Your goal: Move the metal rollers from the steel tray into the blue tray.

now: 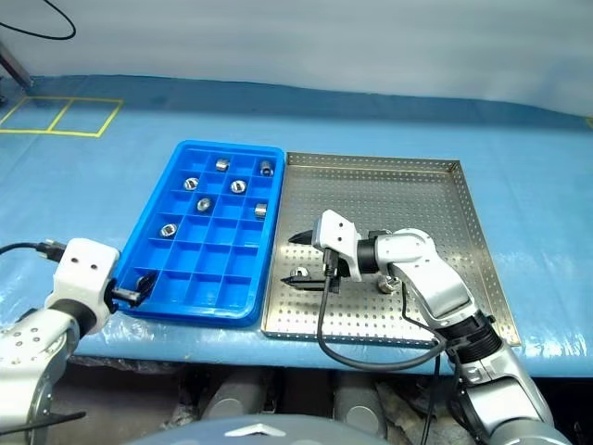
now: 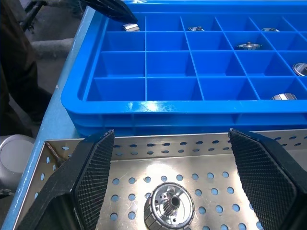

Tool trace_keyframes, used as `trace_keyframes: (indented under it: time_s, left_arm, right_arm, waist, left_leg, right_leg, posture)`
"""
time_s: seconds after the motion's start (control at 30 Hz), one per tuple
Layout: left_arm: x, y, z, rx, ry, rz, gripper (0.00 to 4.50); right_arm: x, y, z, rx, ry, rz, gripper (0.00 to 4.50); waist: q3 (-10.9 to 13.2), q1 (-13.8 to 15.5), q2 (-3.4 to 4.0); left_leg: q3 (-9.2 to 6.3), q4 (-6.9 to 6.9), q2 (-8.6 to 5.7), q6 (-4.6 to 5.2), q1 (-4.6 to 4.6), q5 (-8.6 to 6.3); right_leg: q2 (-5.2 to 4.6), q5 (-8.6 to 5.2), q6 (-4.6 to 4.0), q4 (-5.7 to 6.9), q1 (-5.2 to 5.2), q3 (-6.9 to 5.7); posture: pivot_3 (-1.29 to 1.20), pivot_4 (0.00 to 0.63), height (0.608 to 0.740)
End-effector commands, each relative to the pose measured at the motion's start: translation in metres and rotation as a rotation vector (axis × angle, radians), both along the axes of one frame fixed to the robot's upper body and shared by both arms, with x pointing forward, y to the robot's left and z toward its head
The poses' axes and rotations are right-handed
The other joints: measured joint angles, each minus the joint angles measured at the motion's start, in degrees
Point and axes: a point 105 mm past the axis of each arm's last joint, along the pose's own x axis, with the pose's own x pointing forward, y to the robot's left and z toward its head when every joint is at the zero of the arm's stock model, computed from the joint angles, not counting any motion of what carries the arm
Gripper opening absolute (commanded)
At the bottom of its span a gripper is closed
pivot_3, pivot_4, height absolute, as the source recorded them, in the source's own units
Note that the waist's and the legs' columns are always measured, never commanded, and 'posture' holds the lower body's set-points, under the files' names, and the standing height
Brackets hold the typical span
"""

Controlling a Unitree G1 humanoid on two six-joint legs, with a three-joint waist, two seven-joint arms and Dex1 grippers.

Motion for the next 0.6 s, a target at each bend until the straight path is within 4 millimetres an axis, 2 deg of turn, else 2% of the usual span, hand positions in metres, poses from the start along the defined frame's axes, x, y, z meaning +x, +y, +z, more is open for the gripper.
trace_keyframes:
  time_s: [0.03, 0.07, 0.13, 0.2, 0.27, 0.4, 0.6]
  left_arm:
    - [0.014, -0.053, 0.025, -0.121, -0.149, -0.251, 4.44]
    - [0.017, -0.068, 0.028, -0.156, -0.168, -0.317, 4.44]
    - [0.02, -0.111, 0.029, -0.232, -0.164, -0.52, 4.44]
    - [0.022, -0.136, 0.022, -0.252, -0.125, -0.645, 4.44]
    - [0.026, -0.15, 0.011, -0.24, -0.074, -0.72, 4.44]
    - [0.034, -0.162, -0.007, -0.204, 0.004, -0.805, 4.44]
    - [0.041, -0.167, -0.03, -0.152, 0.105, -0.855, 4.44]
  right_arm:
    - [0.003, -0.006, 0.016, 0.036, -0.062, -0.05, 4.02]
    - [0.004, -0.008, 0.016, 0.039, -0.065, -0.065, 4.02]
    - [0.006, -0.017, 0.017, 0.033, -0.075, -0.123, 4.02]
    - [0.007, -0.025, 0.013, -0.004, -0.084, -0.175, 4.02]
    - [0.006, -0.034, 0.009, -0.034, -0.083, -0.213, 4.02]
    - [-0.002, -0.044, 0.008, -0.045, -0.076, -0.262, 4.02]
    - [-0.011, -0.049, 0.006, -0.038, -0.072, -0.316, 4.02]
  waist:
    - [-0.04, 0.18, -0.06]
    - [-0.04, -0.03, -0.06]
    - [-0.04, -0.17, -0.06]
    - [-0.05, -0.39, -0.04]
    - [-0.05, -0.99, -0.03]
    - [-0.05, -3.04, -0.02]
    - [-0.05, -5.35, -0.02]
  left_leg:
    - [-0.03, 0.01, -0.01, -0.02, -0.01, 0.01]
    - [-0.03, 0.01, -0.01, -0.03, -0.01, 0.02]
    - [-0.01, 0.0, 0.0, -0.04, -0.01, 0.02]
    - [-0.03, 0.0, -0.02, -0.04, -0.02, 0.02]
    - [0.04, 0.0, -0.01, -0.01, -0.01, 0.01]
    - [0.13, -0.01, 0.05, 0.04, -0.02, -0.02]
    - [0.23, -0.01, 0.06, 0.35, 0.04, -0.18]
  right_leg:
    - [-0.01, 0.01, -0.01, 0.0, 0.02, -0.02]
    - [-0.02, 0.01, -0.01, 0.0, 0.02, -0.02]
    - [-0.03, 0.02, -0.01, 0.0, 0.0, 0.02]
    - [-0.01, 0.02, -0.02, 0.02, 0.01, 0.0]
    - [-0.01, 0.01, -0.03, 0.02, -0.01, 0.03]
    - [0.04, -0.14, -0.27, 0.03, -0.05, 0.08]
    - [0.08, -0.2, -0.12, 0.06, -0.04, 0.13]
  posture:
    - [0.07, 0.15, 0.74]
    - [0.07, 0.15, 0.74]
    - [0.03, 0.15, 0.74]
    - [-0.02, 0.15, 0.74]
    - [-0.05, 0.15, 0.74]
    - [-0.12, 0.15, 0.74]
    - [-0.2, 0.15, 0.74]
